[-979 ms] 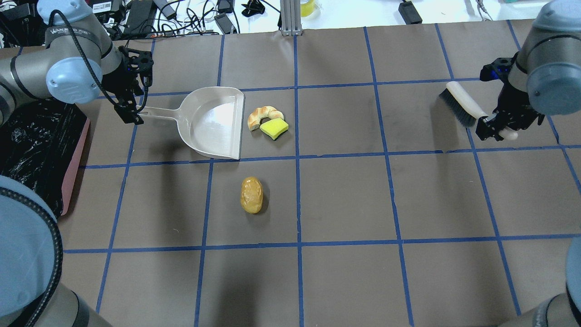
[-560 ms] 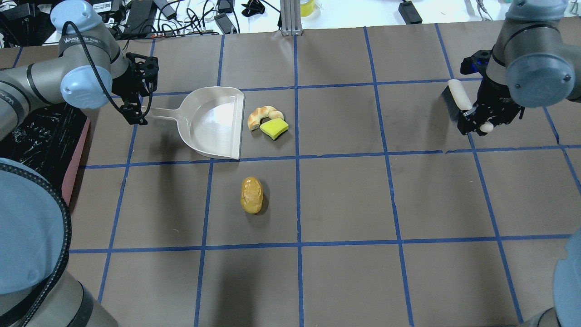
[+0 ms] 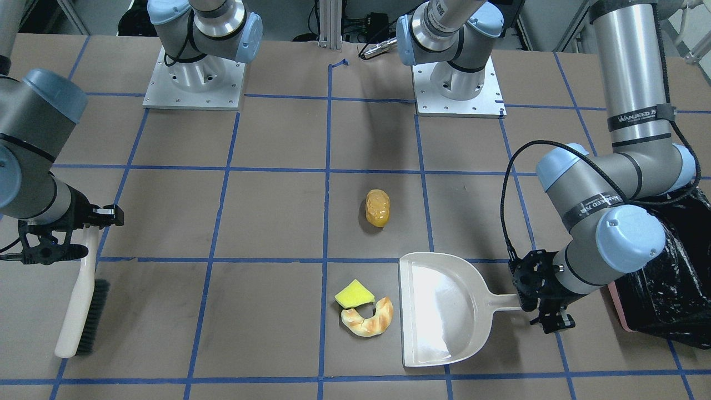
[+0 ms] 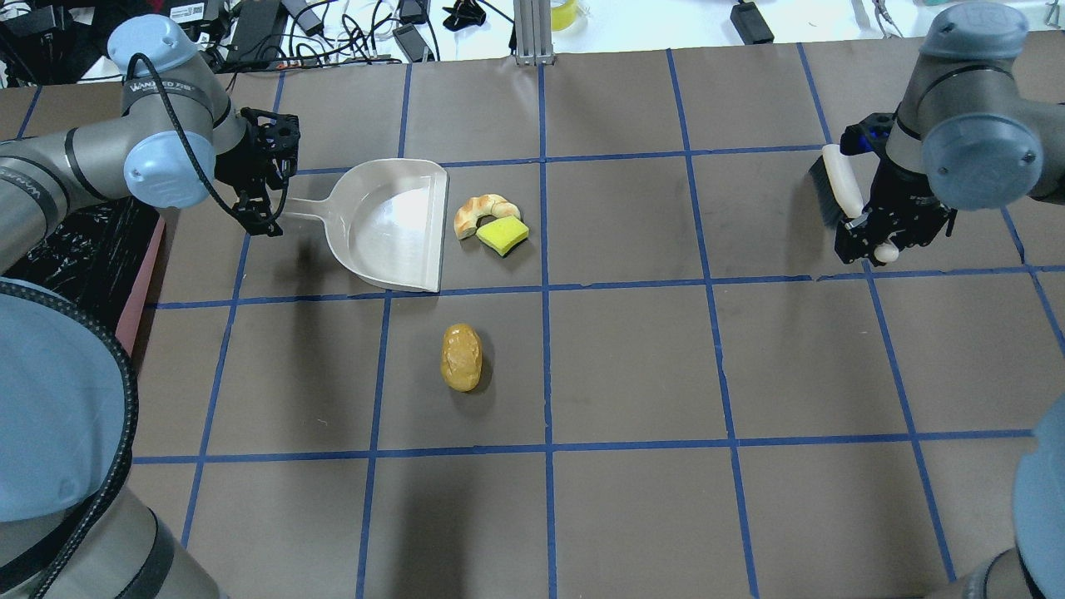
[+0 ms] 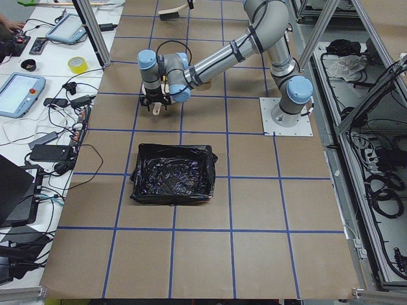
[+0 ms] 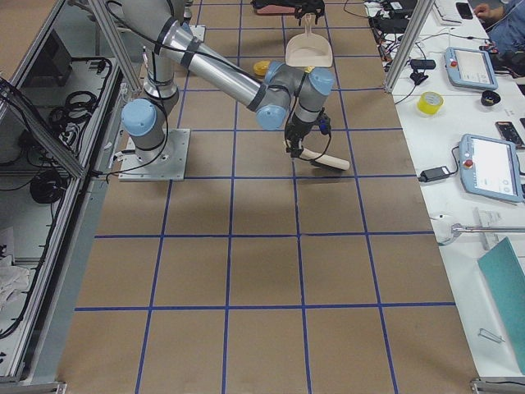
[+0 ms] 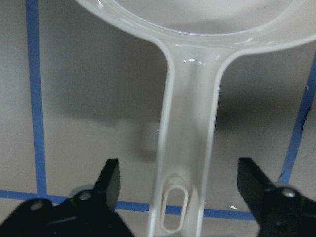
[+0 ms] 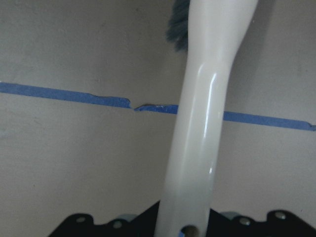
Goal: Sweep and dump trash into bin
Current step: 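Lift the white brush with the right gripper and hold the dustpan steady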
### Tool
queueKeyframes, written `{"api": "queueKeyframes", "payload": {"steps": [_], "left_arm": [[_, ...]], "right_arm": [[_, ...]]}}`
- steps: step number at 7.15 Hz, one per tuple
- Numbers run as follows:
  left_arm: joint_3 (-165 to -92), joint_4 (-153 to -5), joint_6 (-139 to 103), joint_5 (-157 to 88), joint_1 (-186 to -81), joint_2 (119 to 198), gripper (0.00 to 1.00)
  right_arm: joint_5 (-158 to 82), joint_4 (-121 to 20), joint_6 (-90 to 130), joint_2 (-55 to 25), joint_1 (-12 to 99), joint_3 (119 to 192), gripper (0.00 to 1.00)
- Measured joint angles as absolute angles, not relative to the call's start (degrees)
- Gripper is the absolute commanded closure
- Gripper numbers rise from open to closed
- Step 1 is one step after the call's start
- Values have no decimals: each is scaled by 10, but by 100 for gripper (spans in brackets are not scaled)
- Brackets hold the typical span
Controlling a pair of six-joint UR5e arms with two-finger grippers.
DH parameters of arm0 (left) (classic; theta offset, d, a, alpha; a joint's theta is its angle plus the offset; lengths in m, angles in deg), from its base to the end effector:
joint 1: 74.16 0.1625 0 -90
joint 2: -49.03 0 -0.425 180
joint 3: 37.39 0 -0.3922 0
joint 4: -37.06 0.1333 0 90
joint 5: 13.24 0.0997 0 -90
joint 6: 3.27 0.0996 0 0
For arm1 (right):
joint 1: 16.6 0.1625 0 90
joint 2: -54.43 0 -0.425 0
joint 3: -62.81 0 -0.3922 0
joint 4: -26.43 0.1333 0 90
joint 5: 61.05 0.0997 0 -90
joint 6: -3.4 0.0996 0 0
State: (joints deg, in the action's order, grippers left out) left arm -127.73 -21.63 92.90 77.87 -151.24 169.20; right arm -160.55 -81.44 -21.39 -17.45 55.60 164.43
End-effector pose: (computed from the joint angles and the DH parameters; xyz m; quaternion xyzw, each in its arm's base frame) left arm 0.0179 -0.6654 0.2326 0.6642 0.7475 0.0038 0.0113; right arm -0.0569 -0.5595 0.2552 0.0690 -0.9889 -0.1259 0.0393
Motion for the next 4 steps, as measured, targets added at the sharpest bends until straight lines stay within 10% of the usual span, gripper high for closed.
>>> {"api": "queueKeyframes", "payload": {"steps": [4], "left_arm": [[-1274, -211, 924, 776, -1516, 1692, 43]], "right_arm": [[-1588, -814, -209, -170, 540, 1684, 77]]}}
